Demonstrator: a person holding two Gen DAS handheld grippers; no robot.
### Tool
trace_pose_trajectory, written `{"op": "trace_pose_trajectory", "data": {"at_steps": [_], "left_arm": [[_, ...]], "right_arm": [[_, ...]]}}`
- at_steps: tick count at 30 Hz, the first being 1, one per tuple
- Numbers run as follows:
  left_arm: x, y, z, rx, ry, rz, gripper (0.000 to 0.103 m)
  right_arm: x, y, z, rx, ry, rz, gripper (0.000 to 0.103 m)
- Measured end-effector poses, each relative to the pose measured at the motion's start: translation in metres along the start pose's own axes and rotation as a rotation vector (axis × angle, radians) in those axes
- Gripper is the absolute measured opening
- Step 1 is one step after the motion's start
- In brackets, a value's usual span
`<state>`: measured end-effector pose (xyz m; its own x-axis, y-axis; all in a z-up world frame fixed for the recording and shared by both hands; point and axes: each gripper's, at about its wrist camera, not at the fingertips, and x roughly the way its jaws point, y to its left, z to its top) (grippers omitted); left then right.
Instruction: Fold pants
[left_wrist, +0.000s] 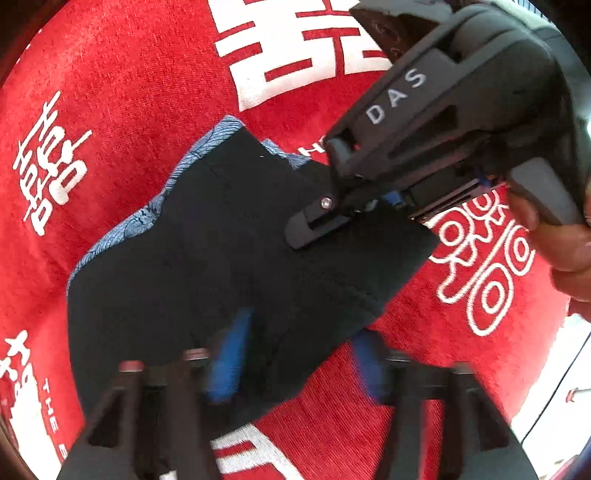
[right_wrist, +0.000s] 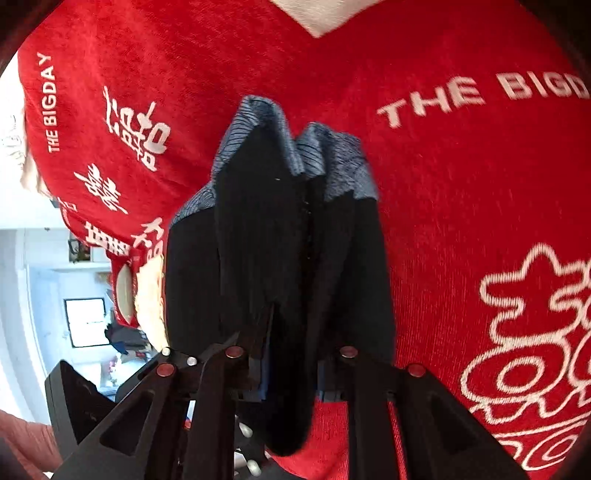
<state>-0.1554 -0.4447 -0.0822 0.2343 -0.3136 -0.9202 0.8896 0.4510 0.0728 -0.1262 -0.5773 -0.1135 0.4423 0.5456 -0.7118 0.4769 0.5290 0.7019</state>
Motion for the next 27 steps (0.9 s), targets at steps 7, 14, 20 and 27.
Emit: {"op": "trace_pose_trajectory", "data": {"at_steps": [7,14,20,27], "left_arm": [[-0.050,0.047,0.001,-0.115,-0.025,-0.001,0.078],[-0.029,0.183,0.007,-0.453,-0.014,0.153,0.078],[0.029,0.247,-0.013,-0.669,0.122,0.115,0.079],[0.032,0.253,-0.028,-0.713,0.133,0.097,0.095]], "right_arm": [[-0.030,0.032,0.010,-0.099,-0.088,-0.193,0.050],[-0.011,0.071,0.077,-0.159,-0.144,-0.249,0.033],[0.033,0.060,0.087,-0.171,-0.060,-0.465,0.007],[0.022,0.059,0.073,-0.153,-0.080,-0.476,0.008]]}}
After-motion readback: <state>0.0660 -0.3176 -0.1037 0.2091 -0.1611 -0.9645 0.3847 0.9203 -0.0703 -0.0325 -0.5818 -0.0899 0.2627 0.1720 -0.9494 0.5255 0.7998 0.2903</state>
